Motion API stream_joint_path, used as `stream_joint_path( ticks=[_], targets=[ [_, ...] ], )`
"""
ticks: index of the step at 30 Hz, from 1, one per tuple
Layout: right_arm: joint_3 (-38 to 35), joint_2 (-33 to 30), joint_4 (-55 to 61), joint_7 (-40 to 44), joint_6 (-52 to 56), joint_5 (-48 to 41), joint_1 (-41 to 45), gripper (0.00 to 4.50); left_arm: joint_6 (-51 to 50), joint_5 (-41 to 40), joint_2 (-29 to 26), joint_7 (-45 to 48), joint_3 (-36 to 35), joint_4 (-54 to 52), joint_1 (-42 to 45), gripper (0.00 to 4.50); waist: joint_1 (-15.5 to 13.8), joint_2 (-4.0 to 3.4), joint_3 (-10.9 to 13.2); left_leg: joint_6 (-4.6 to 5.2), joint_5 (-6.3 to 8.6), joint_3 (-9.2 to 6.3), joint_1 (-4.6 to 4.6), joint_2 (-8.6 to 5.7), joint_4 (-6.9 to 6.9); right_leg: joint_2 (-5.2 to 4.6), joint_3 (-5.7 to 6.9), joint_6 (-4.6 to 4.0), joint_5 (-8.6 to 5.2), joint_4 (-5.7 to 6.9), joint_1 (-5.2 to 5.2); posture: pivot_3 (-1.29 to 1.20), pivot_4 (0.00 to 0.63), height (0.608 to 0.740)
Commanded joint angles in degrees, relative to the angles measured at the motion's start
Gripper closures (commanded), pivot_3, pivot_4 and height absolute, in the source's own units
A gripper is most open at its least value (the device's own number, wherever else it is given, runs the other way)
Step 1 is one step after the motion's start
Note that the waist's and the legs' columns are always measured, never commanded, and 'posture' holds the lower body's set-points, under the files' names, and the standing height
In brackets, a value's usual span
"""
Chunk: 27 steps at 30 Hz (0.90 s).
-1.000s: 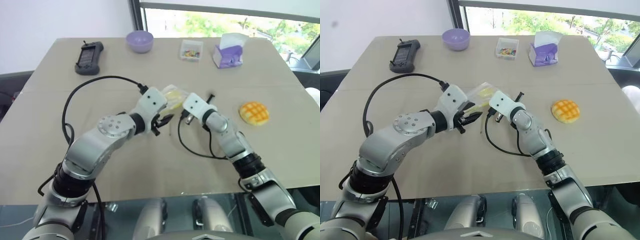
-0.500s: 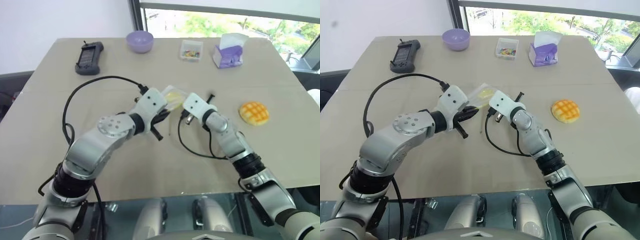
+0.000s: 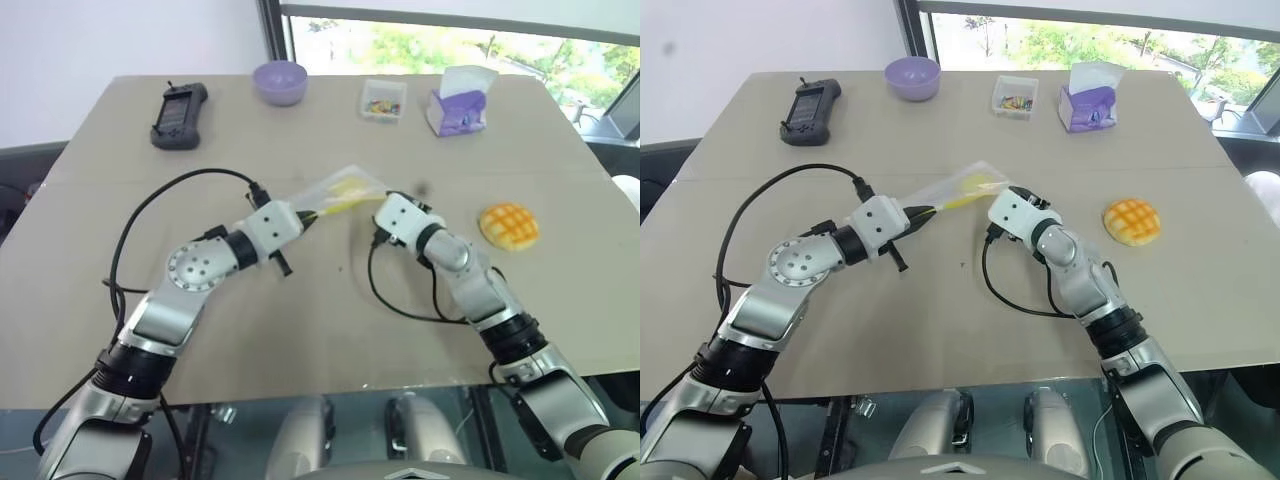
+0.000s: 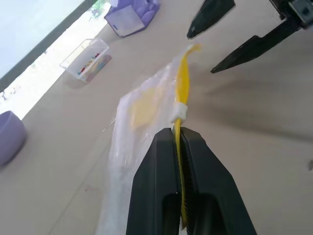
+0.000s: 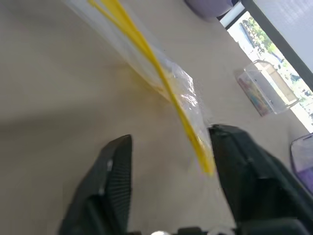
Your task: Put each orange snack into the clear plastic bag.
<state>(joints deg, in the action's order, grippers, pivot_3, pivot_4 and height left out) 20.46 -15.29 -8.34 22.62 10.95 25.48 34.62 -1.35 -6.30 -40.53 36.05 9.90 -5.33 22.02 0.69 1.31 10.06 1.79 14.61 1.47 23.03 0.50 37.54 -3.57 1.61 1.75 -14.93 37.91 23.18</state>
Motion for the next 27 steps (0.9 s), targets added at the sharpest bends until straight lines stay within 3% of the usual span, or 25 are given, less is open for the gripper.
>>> stream_joint_path(
  ticks=[1,13,16,19,20,21,23,24,27],
  targets=[
    [0.3,-0.2,0.8,-1.2,-3.6,0.2,0.5,1.9,2.4,-2.5,1.3,2.4,-3.2,-0.5,1.1,4.5,0.0,0.0,0.0,0.01,0.0,0.01,0.01,0.0,0.0,0.0,0.0,0.0,0.0,0.0,0.01,0.0,0.15,0.74],
    [1.8,-4.0,-5.2,-4.5,-10.8,5.8,3.5,1.9,5.6,-3.6,0.2,10.1,-6.3,-1.3,-0.7,4.5,0.1,0.01,0.0,0.06,0.01,0.05,0.0,0.01,0.07,0.19,-0.01,0.0,0.0,0.07,0.02,0.0,0.15,0.74],
    [1.8,-4.7,-5.9,-4.2,-12.1,6.1,3.6,2.75,5.1,-3.6,0.4,10.6,-6.8,-1.2,-0.5,4.5,0.1,0.01,0.0,0.06,0.01,0.05,0.0,0.02,0.08,0.2,-0.01,0.01,0.0,0.07,0.02,0.0,0.15,0.74],
    [1.3,-4.5,-5.9,-4.2,-12.3,6.0,3.7,4.23,3.4,-3.5,0.5,10.6,-7.2,-1.0,0.0,4.5,0.1,0.01,0.0,0.07,0.01,0.05,0.0,0.02,0.08,0.2,-0.02,0.01,0.0,0.07,0.02,0.0,0.15,0.74],
    [1.0,-4.3,-5.5,-4.1,-11.8,5.9,3.8,4.47,1.8,-2.9,0.7,9.2,-7.6,-1.1,0.4,4.5,0.1,0.01,0.0,0.07,0.02,0.05,0.0,0.02,0.09,0.2,-0.03,0.0,0.0,0.07,0.02,0.0,0.15,0.74],
    [0.6,-4.0,-4.9,-3.7,-10.9,5.6,3.7,4.5,0.7,-2.1,0.8,8.2,-7.6,-1.3,0.7,3.8,0.1,0.01,0.0,0.07,0.02,0.05,0.0,0.02,0.09,0.21,-0.04,0.01,0.0,0.08,0.02,0.0,0.15,0.74],
    [-0.5,-2.9,-3.3,-2.9,-8.3,4.4,3.4,4.5,-2.1,-1.1,0.6,7.1,-7.5,-2.3,1.0,3.18,0.1,0.01,0.0,0.07,0.02,0.05,0.01,0.03,0.13,0.22,-0.04,0.01,0.0,0.11,0.02,0.0,0.15,0.74],
    [-1.0,-2.3,-2.5,-2.7,-6.9,3.9,3.2,4.5,-3.5,-0.4,0.4,6.6,-7.3,-3.1,1.0,2.62,0.1,0.01,0.0,0.07,0.02,0.05,0.01,0.04,0.14,0.24,-0.04,0.01,0.0,0.12,0.02,0.0,0.15,0.74],
    [-1.0,-1.7,0.4,-1.7,-3.6,4.2,2.9,4.5,-13.1,3.1,-0.8,3.8,-6.7,-9.8,0.3,1.52,0.1,0.01,0.0,0.07,0.02,0.04,0.04,0.07,0.2,0.28,-0.05,0.01,0.01,0.15,0.02,0.0,0.15,0.74]
  ],
)
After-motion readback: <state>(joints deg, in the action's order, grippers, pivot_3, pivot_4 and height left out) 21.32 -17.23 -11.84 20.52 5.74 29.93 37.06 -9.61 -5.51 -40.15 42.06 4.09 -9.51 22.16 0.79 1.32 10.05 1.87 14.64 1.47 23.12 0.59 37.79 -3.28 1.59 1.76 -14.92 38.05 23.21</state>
